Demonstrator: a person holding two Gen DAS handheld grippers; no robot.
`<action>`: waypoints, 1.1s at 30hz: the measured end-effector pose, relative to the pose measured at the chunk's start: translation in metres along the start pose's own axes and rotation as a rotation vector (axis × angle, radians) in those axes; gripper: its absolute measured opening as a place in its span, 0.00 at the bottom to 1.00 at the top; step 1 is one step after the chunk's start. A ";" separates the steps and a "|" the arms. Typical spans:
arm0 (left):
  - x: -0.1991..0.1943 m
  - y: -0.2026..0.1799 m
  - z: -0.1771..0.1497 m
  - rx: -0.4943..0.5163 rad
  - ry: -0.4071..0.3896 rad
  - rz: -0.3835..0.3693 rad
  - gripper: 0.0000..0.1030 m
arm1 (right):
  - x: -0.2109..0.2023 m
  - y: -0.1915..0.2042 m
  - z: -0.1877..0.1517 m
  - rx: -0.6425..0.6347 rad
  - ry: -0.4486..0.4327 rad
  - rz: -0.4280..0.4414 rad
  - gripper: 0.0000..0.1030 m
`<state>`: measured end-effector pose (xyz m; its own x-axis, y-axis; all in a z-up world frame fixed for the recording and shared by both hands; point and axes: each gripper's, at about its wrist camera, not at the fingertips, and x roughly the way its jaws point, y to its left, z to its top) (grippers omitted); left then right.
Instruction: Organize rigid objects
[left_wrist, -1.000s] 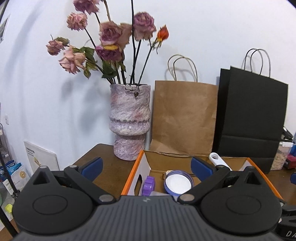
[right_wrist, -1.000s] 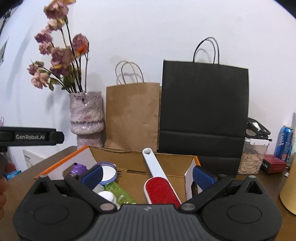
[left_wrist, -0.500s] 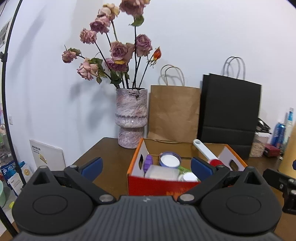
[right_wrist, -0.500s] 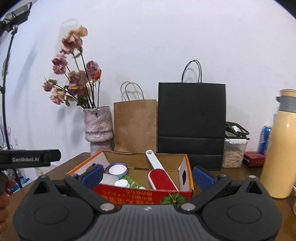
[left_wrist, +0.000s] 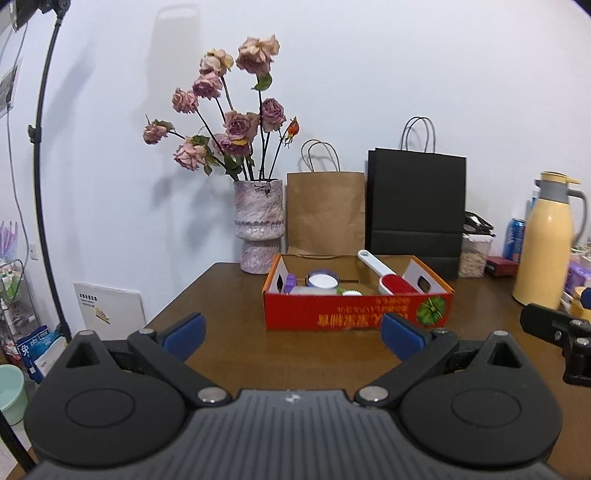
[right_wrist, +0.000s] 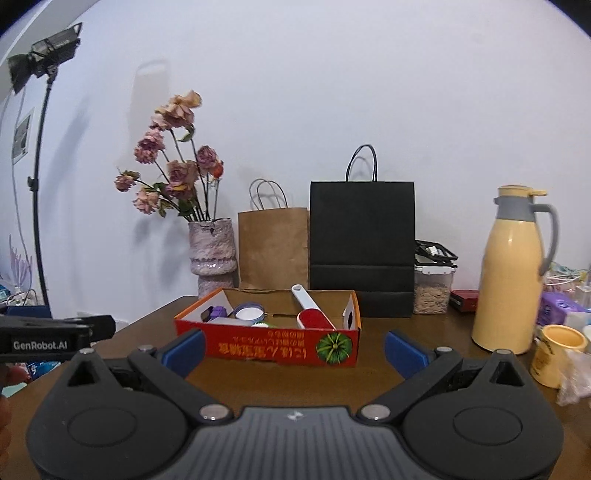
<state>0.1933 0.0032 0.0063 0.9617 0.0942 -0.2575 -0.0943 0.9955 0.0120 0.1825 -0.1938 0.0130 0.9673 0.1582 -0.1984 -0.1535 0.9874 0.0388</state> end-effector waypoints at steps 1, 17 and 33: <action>-0.011 0.002 -0.004 0.002 -0.002 -0.002 1.00 | -0.011 0.002 -0.002 -0.004 -0.003 -0.002 1.00; -0.130 0.025 -0.043 0.011 -0.024 0.004 1.00 | -0.150 0.036 -0.029 -0.025 -0.042 -0.019 1.00; -0.153 0.030 -0.061 0.007 -0.020 -0.018 1.00 | -0.167 0.044 -0.040 -0.038 -0.022 -0.013 1.00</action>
<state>0.0279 0.0176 -0.0131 0.9682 0.0764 -0.2381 -0.0751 0.9971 0.0144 0.0065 -0.1762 0.0085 0.9734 0.1453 -0.1771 -0.1479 0.9890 -0.0014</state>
